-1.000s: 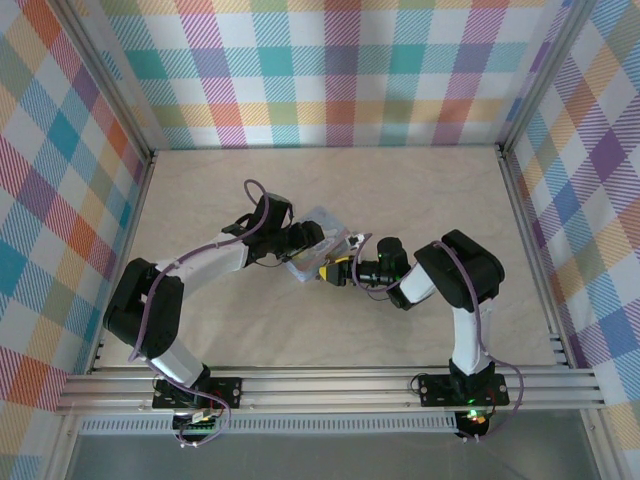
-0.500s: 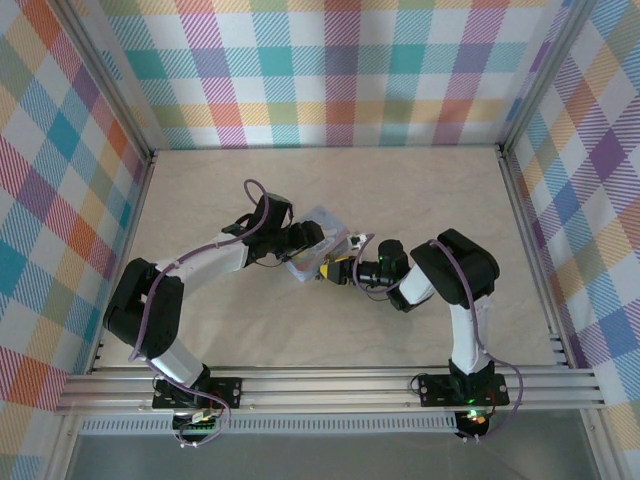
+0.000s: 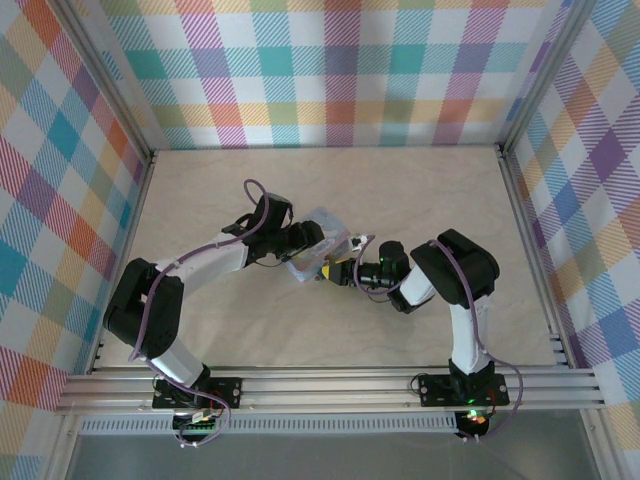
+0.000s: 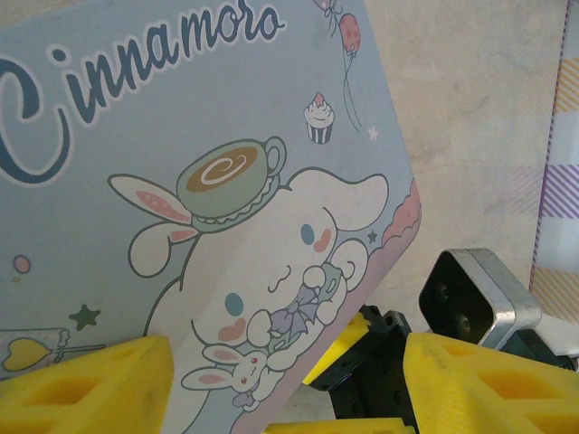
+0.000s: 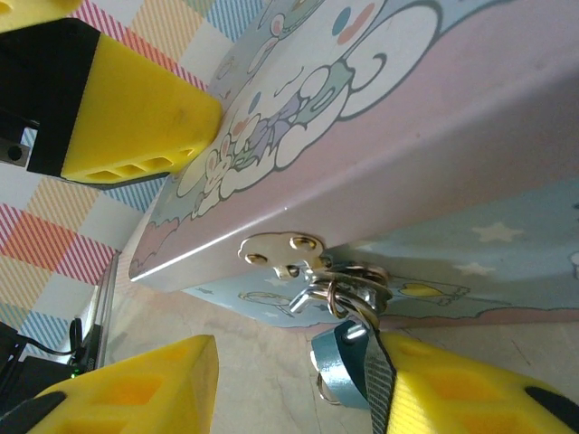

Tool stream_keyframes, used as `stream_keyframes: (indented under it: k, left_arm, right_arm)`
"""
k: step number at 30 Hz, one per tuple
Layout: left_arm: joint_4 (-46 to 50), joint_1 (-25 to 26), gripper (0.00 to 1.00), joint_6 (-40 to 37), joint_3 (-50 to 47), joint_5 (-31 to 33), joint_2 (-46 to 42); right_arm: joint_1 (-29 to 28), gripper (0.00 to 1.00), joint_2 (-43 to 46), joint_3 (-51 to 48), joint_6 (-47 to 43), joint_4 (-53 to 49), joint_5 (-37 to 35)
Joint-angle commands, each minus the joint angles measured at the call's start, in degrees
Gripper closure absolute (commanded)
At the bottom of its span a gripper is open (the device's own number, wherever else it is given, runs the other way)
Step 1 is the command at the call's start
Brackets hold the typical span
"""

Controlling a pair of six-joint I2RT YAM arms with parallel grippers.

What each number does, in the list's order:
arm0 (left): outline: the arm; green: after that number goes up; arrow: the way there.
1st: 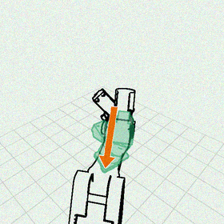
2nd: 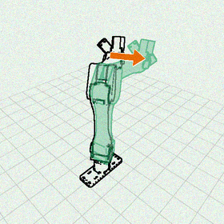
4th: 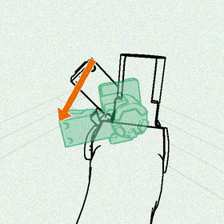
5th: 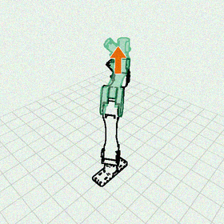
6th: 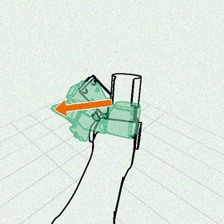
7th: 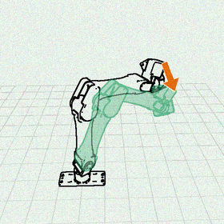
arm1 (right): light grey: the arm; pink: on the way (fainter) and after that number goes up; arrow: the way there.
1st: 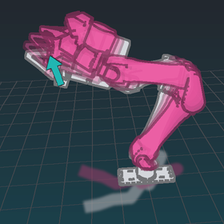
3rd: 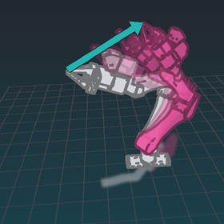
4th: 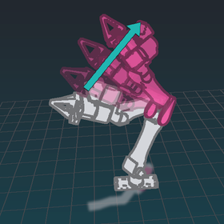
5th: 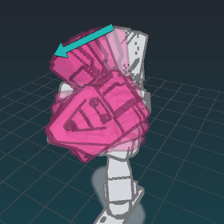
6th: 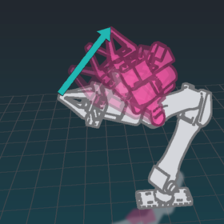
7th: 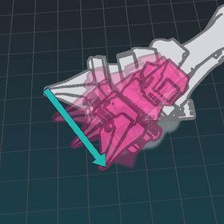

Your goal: Unlock the padlock with the key

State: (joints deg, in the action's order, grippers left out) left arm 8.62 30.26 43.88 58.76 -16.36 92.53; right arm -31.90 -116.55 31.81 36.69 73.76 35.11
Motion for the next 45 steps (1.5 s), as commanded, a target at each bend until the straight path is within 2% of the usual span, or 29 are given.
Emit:
stream_keyframes:
  k: [1,9,14,24,32,45]
  left_arm:
    - [1.05,0.24,0.32,-0.59,-1.14,1.15,2.52]
    - [0.61,0.25,0.32,-0.54,-1.35,1.11,2.83]
    - [0.85,0.24,0.32,-0.52,-1.48,1.29,2.43]
    - [0.78,0.24,0.32,-0.47,-1.40,1.37,2.51]
    - [0.66,0.22,0.32,-0.49,-1.25,0.97,2.65]
    - [0.43,0.24,0.32,-0.48,-1.10,0.72,3.01]
  right_arm:
    - [-0.72,0.54,2.15,-0.21,-0.48,6.84,3.17]
    - [-0.75,0.56,2.87,-1.13,-0.74,6.84,2.07]
    - [-0.01,0.50,3.75,-3.26,-1.41,5.67,-1.85]
    - [2.16,0.39,7.98,-2.38,-5.33,-9.46,-3.98]
    - [1.96,0.30,6.10,-0.15,-2.95,-9.60,-3.32]
    - [0.11,0.30,2.12,2.22,0.01,-4.85,-1.03]
